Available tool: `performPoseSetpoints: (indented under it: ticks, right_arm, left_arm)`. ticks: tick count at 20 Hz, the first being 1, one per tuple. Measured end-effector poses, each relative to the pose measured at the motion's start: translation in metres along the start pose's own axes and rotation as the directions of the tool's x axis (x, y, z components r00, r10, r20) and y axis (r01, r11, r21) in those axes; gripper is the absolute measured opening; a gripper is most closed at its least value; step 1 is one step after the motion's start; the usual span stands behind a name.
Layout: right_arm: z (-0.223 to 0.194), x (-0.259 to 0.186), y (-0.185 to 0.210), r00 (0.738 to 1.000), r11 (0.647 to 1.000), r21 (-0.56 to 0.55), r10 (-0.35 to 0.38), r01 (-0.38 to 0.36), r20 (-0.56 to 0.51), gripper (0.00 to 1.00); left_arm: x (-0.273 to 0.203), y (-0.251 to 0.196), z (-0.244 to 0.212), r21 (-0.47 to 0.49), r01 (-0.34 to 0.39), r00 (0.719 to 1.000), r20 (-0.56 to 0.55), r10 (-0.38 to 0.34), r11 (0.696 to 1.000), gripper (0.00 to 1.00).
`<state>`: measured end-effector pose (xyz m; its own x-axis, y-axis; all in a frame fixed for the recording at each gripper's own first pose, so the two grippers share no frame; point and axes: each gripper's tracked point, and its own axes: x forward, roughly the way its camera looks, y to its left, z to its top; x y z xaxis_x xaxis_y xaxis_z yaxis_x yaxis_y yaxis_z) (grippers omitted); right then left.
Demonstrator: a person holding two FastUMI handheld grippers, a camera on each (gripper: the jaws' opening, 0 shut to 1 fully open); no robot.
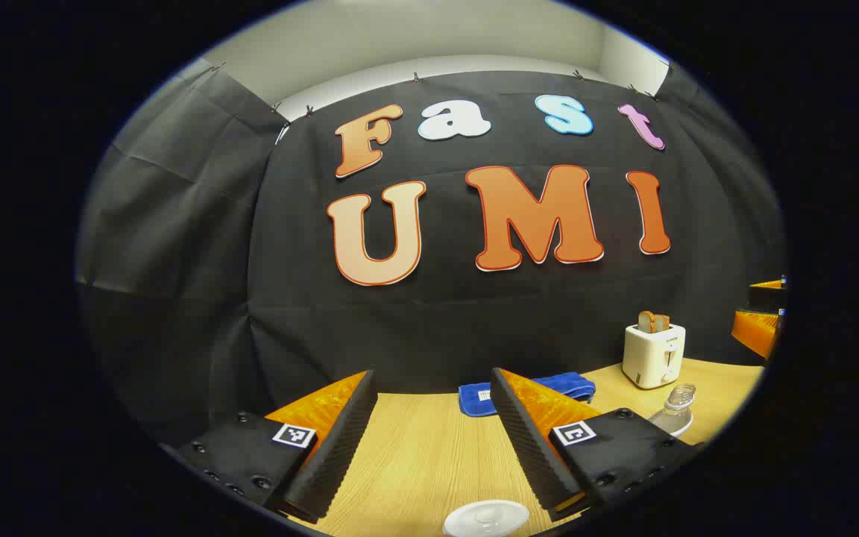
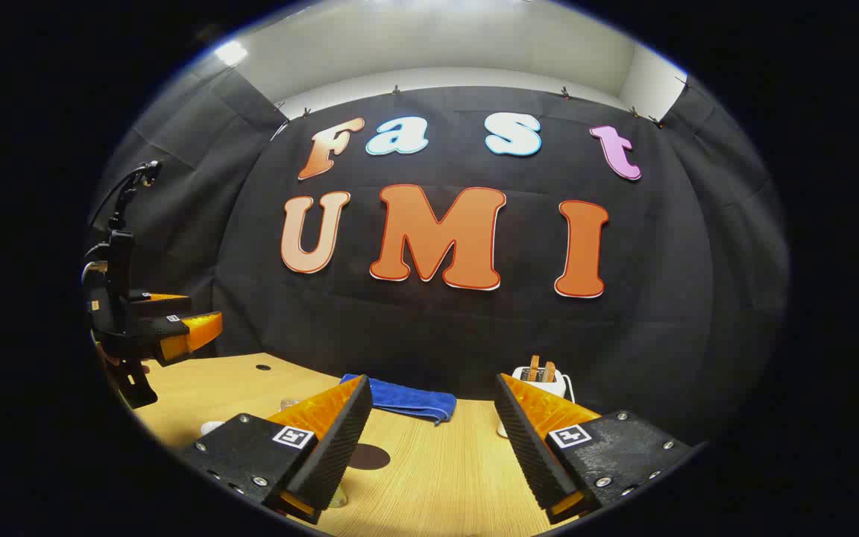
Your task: Open the teacup lid with one hand, grasp the water bottle and pour water into the teacup with the other hand; after pouring, place the water bottle on the coaster and then close the teacup lid.
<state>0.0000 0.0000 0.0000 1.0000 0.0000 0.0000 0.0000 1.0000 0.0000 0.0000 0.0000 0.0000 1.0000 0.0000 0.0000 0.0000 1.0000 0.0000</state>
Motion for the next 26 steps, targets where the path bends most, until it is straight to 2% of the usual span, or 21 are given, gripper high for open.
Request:
performPoseSetpoints:
  ticks: [3,4,5,6,9,10,11,15,17,18,20,26]
  right_arm:
    - [0.000,-0.001,0.001,1.000,1.000,0.009,0.003,-0.003,-0.006,0.99]
    - [0.001,-0.002,0.001,1.000,1.000,0.012,0.003,-0.003,-0.006,0.99]
    - [0.001,-0.002,0.001,1.000,1.000,0.012,0.004,-0.004,-0.006,0.98]
    - [0.002,-0.002,0.001,1.000,1.000,0.012,0.004,-0.004,-0.005,0.99]
    - [0.003,-0.004,0.000,1.000,1.000,0.009,0.002,-0.002,-0.008,0.98]
    - [0.003,-0.004,0.000,1.000,1.000,0.012,0.003,-0.003,-0.009,0.98]
    - [0.004,-0.005,0.000,1.000,1.000,0.015,0.007,-0.007,-0.009,0.98]
    - [0.003,-0.003,0.002,1.000,1.000,0.022,0.017,-0.016,-0.019,0.98]
    - [0.002,-0.003,0.001,0.999,1.000,0.021,0.017,-0.016,-0.027,0.98]
    - [0.001,-0.003,0.001,0.999,1.000,0.023,0.018,-0.017,-0.031,0.98]
    - [0.000,-0.004,0.002,0.999,0.999,0.026,0.030,-0.029,-0.032,0.99]
    - [-0.031,-0.006,0.018,0.992,0.996,0.027,0.085,-0.083,-0.089,0.99]
  left_arm:
    - [-0.001,0.002,0.001,0.003,-0.005,1.000,0.001,0.005,1.000,1.00]
    - [-0.002,0.002,0.000,0.004,-0.006,1.000,0.002,0.006,1.000,0.96]
    - [-0.002,0.002,0.000,0.005,-0.007,1.000,0.002,0.007,1.000,1.00]
    - [-0.003,0.002,0.000,0.005,-0.007,1.000,0.003,0.007,1.000,0.96]
    - [-0.003,0.003,0.002,0.004,-0.009,1.000,0.004,0.009,1.000,0.96]
    - [-0.004,0.003,0.002,0.004,-0.010,1.000,0.004,0.010,1.000,1.00]
    - [-0.005,0.004,0.002,0.003,-0.010,1.000,0.005,0.010,1.000,0.96]
    - [-0.005,0.006,0.003,0.005,-0.015,1.000,0.008,0.015,1.000,0.96]
    - [-0.006,0.005,0.003,0.003,-0.011,1.000,0.012,0.011,1.000,1.00]
    - [-0.006,0.004,0.004,-0.001,-0.009,1.000,0.013,0.009,1.000,0.96]
    - [-0.006,0.000,0.001,-0.009,0.005,1.000,0.008,-0.005,1.000,0.95]
    - [-0.008,-0.008,-0.025,0.010,0.034,0.999,-0.042,-0.034,0.999,1.00]
